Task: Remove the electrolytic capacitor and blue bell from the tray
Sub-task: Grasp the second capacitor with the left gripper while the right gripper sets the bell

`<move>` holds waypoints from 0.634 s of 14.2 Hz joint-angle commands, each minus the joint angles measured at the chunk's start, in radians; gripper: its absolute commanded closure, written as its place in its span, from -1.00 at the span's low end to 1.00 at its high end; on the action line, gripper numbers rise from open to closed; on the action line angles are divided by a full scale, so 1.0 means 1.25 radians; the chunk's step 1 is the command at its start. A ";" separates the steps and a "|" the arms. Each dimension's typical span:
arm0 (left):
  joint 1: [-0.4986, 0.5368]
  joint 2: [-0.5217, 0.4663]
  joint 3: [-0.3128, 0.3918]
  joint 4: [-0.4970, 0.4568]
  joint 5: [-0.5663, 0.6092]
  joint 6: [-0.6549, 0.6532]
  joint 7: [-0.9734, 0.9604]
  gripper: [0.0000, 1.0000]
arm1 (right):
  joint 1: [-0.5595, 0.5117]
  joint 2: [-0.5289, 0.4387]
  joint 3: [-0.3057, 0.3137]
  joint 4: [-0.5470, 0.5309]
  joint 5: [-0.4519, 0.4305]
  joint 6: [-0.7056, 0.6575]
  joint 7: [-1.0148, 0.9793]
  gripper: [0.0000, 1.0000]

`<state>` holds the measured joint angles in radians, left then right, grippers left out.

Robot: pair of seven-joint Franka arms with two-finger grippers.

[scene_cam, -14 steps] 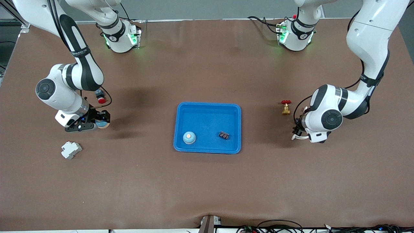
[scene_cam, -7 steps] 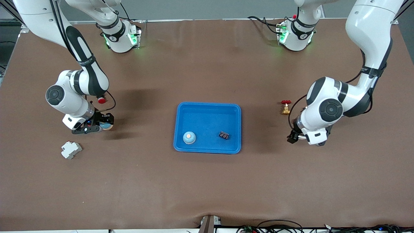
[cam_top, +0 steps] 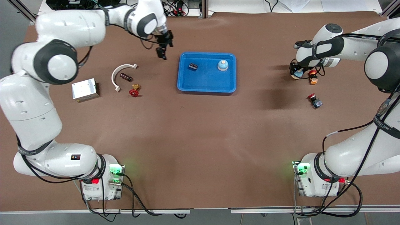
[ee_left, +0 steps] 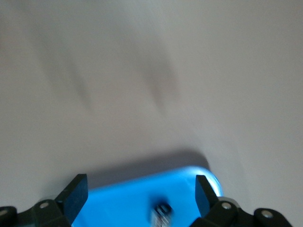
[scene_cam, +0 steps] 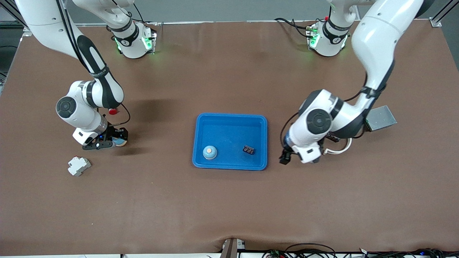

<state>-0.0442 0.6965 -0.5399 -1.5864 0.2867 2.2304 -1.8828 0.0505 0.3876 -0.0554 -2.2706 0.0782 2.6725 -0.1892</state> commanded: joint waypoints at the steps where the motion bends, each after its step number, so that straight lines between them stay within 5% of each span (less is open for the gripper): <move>1: -0.031 0.047 0.026 0.057 -0.005 0.043 -0.037 -1.00 | -0.013 0.007 0.012 -0.006 0.018 0.023 -0.016 1.00; 3: -0.059 0.073 0.027 0.082 -0.002 0.044 -0.036 -1.00 | -0.013 0.011 0.014 -0.007 0.020 0.032 -0.014 1.00; 5: -0.098 0.107 0.031 0.118 -0.002 0.045 -0.038 -0.70 | -0.012 0.019 0.014 -0.008 0.020 0.045 -0.014 1.00; 9: -0.189 0.121 0.102 0.124 -0.005 0.082 -0.057 -0.71 | -0.012 0.022 0.014 -0.013 0.020 0.059 -0.013 1.00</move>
<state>-0.2246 0.8255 -0.4597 -1.4655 0.2867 2.3011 -1.9336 0.0504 0.4114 -0.0537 -2.2737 0.0783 2.7169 -0.1892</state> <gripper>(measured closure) 0.145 0.330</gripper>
